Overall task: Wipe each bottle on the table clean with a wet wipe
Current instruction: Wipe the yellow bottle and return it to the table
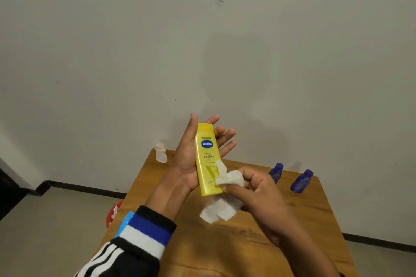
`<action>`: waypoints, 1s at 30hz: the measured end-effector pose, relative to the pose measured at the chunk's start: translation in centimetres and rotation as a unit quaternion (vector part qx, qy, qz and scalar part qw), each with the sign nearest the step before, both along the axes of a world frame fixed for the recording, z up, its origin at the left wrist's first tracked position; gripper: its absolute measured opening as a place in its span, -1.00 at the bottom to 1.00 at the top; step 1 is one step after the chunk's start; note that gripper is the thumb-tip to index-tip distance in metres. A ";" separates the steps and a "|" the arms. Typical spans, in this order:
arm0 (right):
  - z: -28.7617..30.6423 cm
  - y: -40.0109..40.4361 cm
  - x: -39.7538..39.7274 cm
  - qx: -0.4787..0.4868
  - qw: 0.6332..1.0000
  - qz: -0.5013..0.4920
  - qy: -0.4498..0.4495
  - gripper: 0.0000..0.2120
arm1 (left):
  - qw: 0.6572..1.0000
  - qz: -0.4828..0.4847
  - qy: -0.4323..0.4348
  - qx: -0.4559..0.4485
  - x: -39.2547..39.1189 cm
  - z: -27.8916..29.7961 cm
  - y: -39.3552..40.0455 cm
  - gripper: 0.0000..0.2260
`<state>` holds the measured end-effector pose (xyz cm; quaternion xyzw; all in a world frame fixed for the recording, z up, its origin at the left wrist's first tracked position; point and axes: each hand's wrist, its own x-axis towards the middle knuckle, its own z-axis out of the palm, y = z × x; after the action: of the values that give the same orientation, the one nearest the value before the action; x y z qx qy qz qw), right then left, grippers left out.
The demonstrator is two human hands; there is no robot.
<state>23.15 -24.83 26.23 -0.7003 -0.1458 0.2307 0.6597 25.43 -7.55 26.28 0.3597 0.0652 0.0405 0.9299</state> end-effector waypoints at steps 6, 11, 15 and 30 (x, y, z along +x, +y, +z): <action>2.0 -0.1 2.4 -0.012 0.928 -0.222 -0.299 -0.86 | 0.999 -0.029 -0.006 -0.016 0.1 -1.0 0.1 -0.34; -0.4 4.3 0.0 -0.148 0.883 -0.049 -0.443 -0.53 | 0.996 -0.069 -0.020 -0.060 0.3 -1.8 -2.0 -0.33; -2.7 3.0 -1.5 -0.153 0.853 -0.028 -0.498 -0.60 | 0.994 0.017 -0.005 -0.104 0.8 -1.9 -0.6 -0.42; -1.6 4.1 2.0 -0.144 0.864 -0.015 -0.482 -0.59 | 0.995 -0.035 0.014 -0.096 1.3 -3.4 -0.9 -0.30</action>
<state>25.12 -20.76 24.68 -0.8134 -0.4002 -0.1275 0.4024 26.71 -8.46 22.88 0.2715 0.0697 -0.0036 0.9599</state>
